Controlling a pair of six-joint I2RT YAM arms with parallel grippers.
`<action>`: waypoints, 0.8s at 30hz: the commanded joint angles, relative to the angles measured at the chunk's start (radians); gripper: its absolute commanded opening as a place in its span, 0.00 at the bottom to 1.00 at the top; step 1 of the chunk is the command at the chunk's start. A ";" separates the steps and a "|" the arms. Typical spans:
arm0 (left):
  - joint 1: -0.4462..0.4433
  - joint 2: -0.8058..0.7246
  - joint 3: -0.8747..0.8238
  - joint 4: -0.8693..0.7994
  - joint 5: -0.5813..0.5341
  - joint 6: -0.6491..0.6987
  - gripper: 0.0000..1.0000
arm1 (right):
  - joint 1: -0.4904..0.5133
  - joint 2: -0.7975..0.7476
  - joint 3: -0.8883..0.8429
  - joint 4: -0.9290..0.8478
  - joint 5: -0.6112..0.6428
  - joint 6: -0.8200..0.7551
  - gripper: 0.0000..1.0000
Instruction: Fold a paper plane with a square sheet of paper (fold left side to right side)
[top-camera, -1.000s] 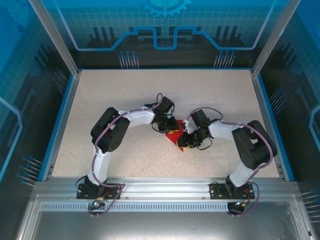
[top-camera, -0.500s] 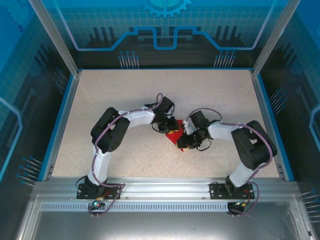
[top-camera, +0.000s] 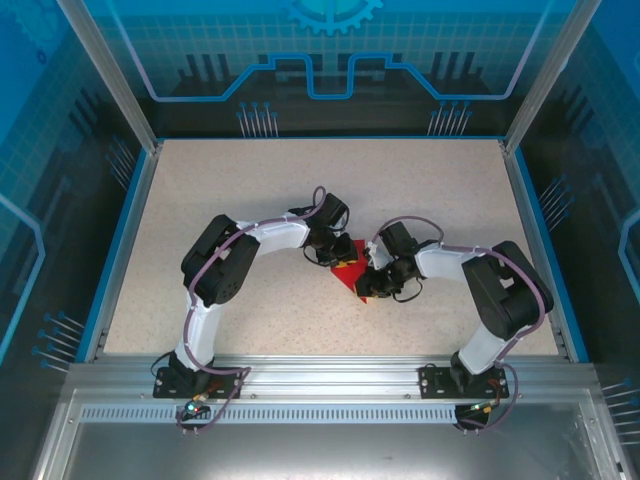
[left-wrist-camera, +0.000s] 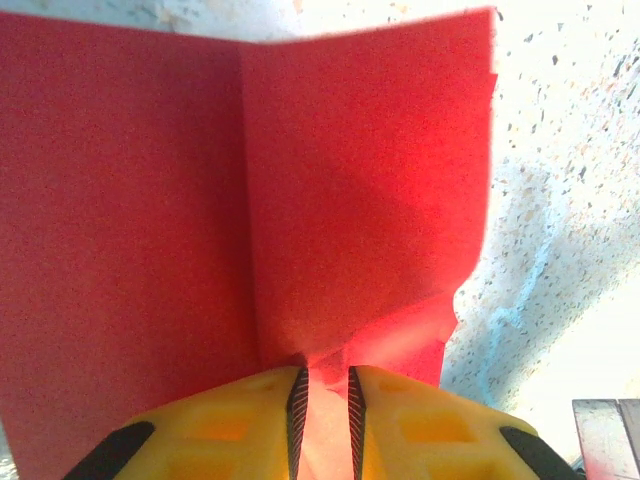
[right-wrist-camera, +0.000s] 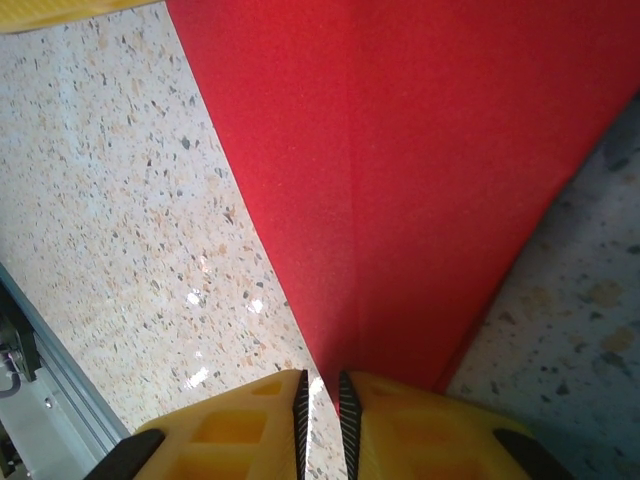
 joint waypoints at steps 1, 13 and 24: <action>0.020 0.009 -0.024 -0.087 -0.063 0.024 0.24 | 0.023 0.011 -0.058 -0.116 0.032 0.003 0.20; 0.027 0.032 -0.018 -0.085 -0.062 0.020 0.24 | 0.029 -0.024 -0.105 -0.111 0.011 0.007 0.19; 0.026 0.040 -0.014 -0.090 -0.064 0.020 0.24 | 0.032 -0.069 -0.136 -0.132 0.008 0.005 0.19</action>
